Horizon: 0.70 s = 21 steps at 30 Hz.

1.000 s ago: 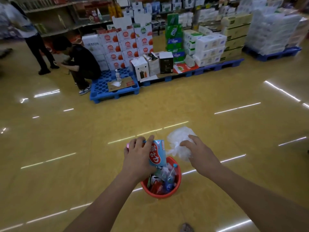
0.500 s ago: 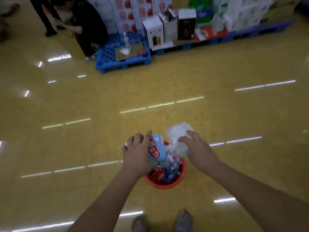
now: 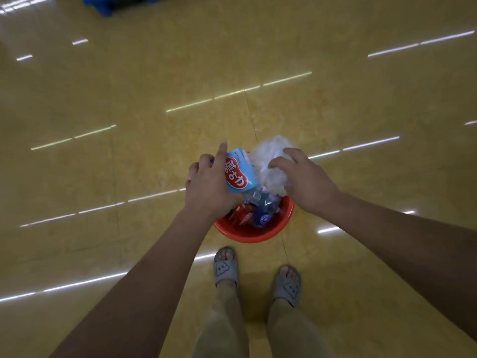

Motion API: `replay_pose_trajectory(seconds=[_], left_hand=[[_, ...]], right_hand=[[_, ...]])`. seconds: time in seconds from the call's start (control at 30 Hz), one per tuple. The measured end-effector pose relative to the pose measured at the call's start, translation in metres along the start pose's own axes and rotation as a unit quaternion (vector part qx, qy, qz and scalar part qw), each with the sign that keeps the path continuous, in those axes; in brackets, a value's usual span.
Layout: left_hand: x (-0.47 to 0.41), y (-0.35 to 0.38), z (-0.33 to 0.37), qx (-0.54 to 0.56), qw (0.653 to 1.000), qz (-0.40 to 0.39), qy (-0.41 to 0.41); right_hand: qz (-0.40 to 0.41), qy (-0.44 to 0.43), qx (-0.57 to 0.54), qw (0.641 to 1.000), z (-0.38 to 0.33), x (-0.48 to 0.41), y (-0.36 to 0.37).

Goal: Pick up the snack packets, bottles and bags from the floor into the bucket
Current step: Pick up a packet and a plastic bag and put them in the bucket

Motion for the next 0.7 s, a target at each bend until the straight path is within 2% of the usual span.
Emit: replay_pose_trajectory(seconds=[0.27, 0.5, 0.7], left_hand=[[-0.009, 0.111, -0.080, 0.024, 0.995, -0.061, -0.074], [-0.017, 0.190, -0.134, 0.159, 0.962, -0.071, -0.212], [-0.032, 0.241, -0.151, 0.164, 0.956, -0.085, -0.229]], right_hand=[[-0.051, 0.020, 0.001, 0.998, 0.024, -0.005, 0.127], [-0.113, 0.037, -0.018, 0.993, 0.039, 0.009, 0.215], [-0.131, 0.055, -0.035, 0.989, 0.044, 0.018, 0.257]])
Point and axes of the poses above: each hand's wrist, its own x-axis away from the middle knuckle, its own y-axis out of the palm, z = x × y, the point moved 10 cm from there along -x, towards the middle knuckle, and after that the axes turned 15 degrees about z, right-handed, at the moved point
